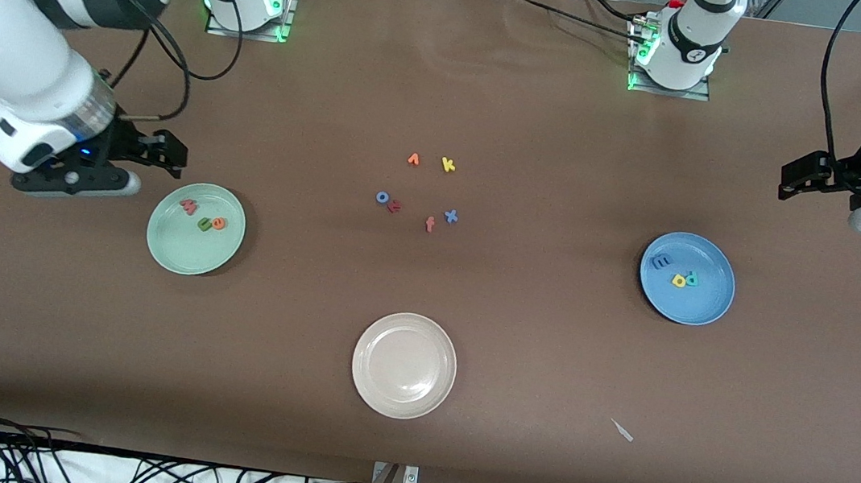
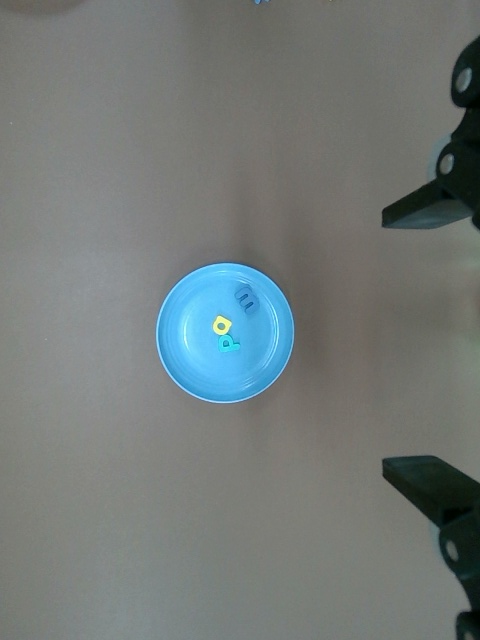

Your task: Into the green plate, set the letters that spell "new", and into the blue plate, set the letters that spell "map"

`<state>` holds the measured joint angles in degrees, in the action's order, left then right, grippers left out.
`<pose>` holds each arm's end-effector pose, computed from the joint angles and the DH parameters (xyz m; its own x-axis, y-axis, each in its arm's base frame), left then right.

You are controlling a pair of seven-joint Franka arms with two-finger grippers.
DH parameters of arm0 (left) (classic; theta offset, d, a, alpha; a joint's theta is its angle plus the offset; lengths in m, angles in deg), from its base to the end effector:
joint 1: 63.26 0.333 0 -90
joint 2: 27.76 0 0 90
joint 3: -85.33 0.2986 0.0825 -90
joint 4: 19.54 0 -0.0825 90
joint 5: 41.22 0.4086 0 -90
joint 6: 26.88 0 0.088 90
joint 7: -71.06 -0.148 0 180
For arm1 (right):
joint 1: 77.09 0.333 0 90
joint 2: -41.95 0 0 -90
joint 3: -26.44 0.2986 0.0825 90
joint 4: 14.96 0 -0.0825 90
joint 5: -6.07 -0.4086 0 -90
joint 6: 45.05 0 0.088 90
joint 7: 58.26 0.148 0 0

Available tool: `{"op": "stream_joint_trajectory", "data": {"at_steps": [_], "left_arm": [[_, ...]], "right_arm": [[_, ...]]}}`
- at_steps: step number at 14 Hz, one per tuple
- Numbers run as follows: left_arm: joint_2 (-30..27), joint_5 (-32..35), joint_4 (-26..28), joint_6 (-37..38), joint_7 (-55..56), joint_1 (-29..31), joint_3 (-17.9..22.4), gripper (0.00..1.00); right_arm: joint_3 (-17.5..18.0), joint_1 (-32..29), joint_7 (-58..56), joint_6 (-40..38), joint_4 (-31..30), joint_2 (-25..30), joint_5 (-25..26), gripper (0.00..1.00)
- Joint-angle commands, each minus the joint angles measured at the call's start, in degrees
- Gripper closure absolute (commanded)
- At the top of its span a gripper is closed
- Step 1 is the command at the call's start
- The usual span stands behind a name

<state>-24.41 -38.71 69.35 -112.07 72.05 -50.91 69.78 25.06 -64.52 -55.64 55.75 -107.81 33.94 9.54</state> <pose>0.5797 -0.0222 0.5363 0.9921 -0.0359 -0.1201 -0.0398 -0.9988 -0.0302 0.6175 0.1148 0.4734 0.9870 0.1605 0.0015 0.1601 -0.9851 0.0628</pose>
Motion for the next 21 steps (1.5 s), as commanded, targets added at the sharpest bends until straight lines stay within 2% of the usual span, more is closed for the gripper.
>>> {"op": "stream_joint_trajectory", "data": {"at_steps": [1, 6, 8, 13, 16, 17, 19, 21], "left_arm": [[-0.5, 0.9, 0.2, 0.5, -1.1, 0.4, -0.4, 0.0], [-0.5, 0.9, 0.1, 0.5, -1.1, 0.4, -0.4, 0.0], [-0.5, 0.9, 0.1, 0.5, -1.1, 0.4, -0.4, 0.0], [-0.5, 0.9, 0.2, 0.5, -1.1, 0.4, -0.4, 0.0], [-0.5, 0.9, 0.2, 0.5, -1.1, 0.4, -0.4, 0.0], [-0.4, 0.9, 0.2, 0.5, -1.1, 0.4, -0.4, 0.0], [-0.4, 0.9, 0.2, 0.5, -1.1, 0.4, -0.4, 0.0], [-0.4, 0.9, 0.2, 0.5, -1.1, 0.4, -0.4, 0.0]], "right_arm": [[1.2, -1.8, -0.7, -2.4, -0.1, 3.0, 0.5, 0.01], [-1.5, -1.8, -0.5, -5.4, 0.6, 3.3, -0.2, 0.01], [-1.4, -1.8, -0.2, -5.5, 0.9, 3.4, -0.1, 0.01], [-2.3, -1.8, 0.0, -17.2, 7.8, 3.3, -0.2, 0.01], [-2.9, -1.9, -0.2, -18.3, 8.3, 3.3, -0.6, 0.01], [-3.0, -1.9, -0.1, -19.1, 8.3, 3.3, -1.2, 0.01], [-5.4, -1.9, -0.1, -20.2, 8.3, 3.3, -5.1, 0.01], [-6.0, -1.9, -0.3, -20.3, 8.4, 3.3, -5.9, 0.01]]}}
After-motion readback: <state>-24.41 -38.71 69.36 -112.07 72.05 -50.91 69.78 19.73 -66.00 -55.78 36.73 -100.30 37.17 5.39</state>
